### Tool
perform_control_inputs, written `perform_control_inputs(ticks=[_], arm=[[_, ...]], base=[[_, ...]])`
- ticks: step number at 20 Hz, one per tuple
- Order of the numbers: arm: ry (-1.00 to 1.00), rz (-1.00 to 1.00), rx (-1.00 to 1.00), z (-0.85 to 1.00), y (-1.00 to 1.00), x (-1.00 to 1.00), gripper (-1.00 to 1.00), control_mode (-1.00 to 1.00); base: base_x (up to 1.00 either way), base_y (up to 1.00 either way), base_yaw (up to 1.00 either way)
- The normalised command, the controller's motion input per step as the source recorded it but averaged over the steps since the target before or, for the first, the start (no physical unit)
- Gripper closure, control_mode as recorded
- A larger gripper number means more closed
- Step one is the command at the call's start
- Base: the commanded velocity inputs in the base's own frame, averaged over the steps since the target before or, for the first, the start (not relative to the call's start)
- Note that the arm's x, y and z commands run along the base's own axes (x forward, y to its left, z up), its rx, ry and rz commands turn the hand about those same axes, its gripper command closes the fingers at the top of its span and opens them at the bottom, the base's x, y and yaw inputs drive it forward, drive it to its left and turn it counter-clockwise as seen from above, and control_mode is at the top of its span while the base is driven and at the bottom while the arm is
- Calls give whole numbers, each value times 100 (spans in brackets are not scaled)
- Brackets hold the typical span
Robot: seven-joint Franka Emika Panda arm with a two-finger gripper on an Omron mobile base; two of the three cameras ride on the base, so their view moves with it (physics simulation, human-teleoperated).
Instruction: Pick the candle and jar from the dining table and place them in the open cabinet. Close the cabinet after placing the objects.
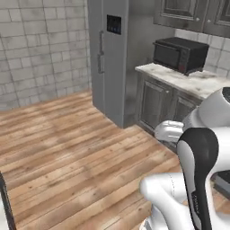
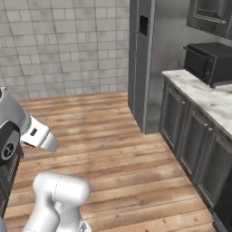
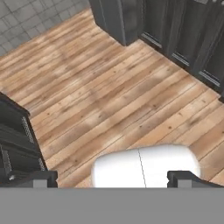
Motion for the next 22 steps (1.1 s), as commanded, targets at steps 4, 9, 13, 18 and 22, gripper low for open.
perform_control_inputs(ticks=[4, 9, 13, 18, 22], arm=[[0, 0, 0, 0, 0, 0, -100, 100], [0, 0, 0, 0, 0, 0, -100, 100], [0, 0, 0, 0, 0, 0, -100, 100], [0, 0, 0, 0, 0, 0, -100, 100], [0, 0, 0, 0, 0, 0, -100, 100]], base=[[-71, 11, 88], [-33, 0, 73], [-9, -16, 66], [0, -2, 59], [0, 0, 64]])
